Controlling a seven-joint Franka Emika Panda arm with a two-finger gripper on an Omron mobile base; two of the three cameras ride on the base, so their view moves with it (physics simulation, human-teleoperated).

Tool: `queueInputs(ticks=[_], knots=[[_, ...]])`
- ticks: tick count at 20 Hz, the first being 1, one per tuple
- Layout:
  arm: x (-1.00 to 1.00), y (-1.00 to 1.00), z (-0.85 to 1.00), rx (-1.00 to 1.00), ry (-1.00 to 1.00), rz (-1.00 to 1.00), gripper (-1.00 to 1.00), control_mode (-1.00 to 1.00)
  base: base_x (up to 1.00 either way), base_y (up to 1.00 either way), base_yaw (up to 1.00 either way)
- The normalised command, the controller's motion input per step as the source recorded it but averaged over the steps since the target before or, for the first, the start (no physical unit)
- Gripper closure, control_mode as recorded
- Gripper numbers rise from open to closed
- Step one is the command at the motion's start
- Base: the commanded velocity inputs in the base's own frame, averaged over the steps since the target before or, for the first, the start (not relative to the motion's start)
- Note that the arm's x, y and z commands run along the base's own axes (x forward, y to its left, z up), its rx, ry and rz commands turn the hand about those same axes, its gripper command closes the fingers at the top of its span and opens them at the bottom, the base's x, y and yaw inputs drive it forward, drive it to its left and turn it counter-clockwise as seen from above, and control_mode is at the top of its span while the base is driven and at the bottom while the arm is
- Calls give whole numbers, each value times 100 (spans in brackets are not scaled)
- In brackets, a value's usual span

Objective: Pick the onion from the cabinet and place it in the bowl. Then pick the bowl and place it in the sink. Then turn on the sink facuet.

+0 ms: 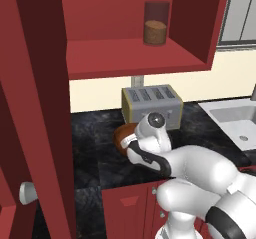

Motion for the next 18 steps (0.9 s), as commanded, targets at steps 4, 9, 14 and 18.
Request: queueInputs(ticks=[4, 9, 14, 18], knots=[[18, -1, -25, 0, 0, 0, 100, -100, 0, 0, 0], [11, -2, -16, 0, 0, 0, -100, -100, 0, 0, 0], [16, 0, 0, 0, 0, 0, -100, -100, 0, 0, 0], [22, -4, 6, 0, 1, 0, -100, -100, 0, 0, 0]])
